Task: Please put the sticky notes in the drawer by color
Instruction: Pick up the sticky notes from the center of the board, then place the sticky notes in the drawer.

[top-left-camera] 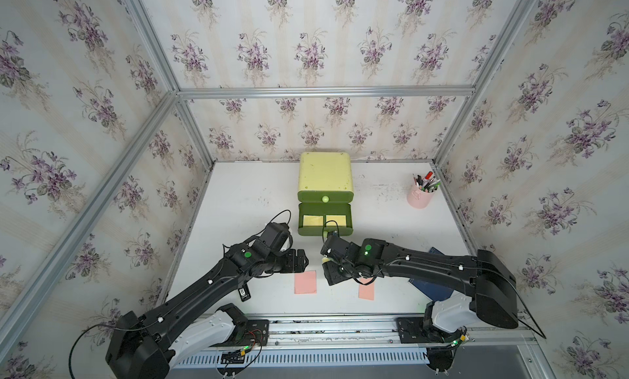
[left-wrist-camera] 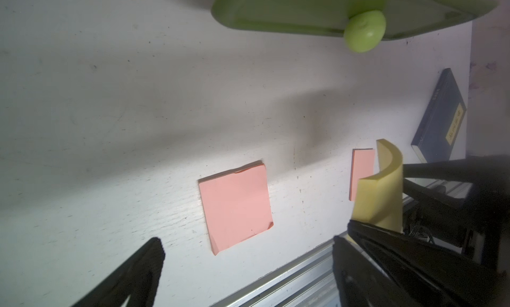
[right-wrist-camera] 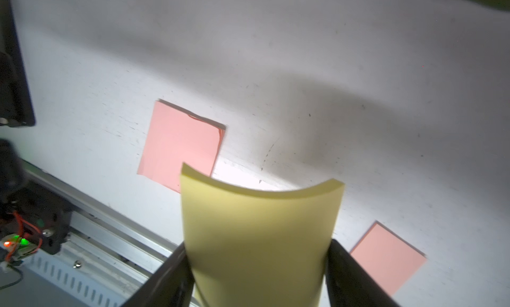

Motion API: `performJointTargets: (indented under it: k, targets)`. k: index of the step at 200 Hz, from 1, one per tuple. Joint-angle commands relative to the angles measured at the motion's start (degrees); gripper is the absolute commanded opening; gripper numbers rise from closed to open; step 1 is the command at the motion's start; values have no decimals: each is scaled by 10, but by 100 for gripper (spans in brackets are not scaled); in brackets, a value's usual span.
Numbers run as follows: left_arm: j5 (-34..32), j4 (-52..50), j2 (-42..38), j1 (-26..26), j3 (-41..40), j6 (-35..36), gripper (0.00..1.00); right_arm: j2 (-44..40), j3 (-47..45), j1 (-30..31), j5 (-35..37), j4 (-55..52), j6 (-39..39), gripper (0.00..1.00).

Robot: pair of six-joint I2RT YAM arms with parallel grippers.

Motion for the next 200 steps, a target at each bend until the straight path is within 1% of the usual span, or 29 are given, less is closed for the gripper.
performJointTargets:
  k: [1, 37, 65, 93, 115, 146, 177, 200]
  targets:
    - [-7, 0, -10, 4, 11, 1, 94, -26, 26, -19, 5, -21, -2, 75]
    - [-18, -12, -8, 5, 28, 4, 94, -35, 93, -77, -9, -35, -21, 76]
    - [-14, -14, -5, 5, 27, 3, 94, -3, 138, -132, -16, -43, -35, 78]
    - [-20, -17, -7, 5, 25, 3, 94, 38, 179, -170, -9, -48, -45, 79]
    - [-20, -18, -4, 5, 24, 4, 94, 69, 202, -187, -10, -46, -48, 79]
    - [-18, -11, 2, 5, 21, 6, 94, 104, 215, -191, 2, -46, -49, 80]
    - [-15, 0, 5, 5, 13, 5, 94, 119, 209, -193, 19, -38, -47, 82]
    - [-10, 1, 11, 5, 15, 8, 94, 139, 230, -197, 27, -51, -50, 82]
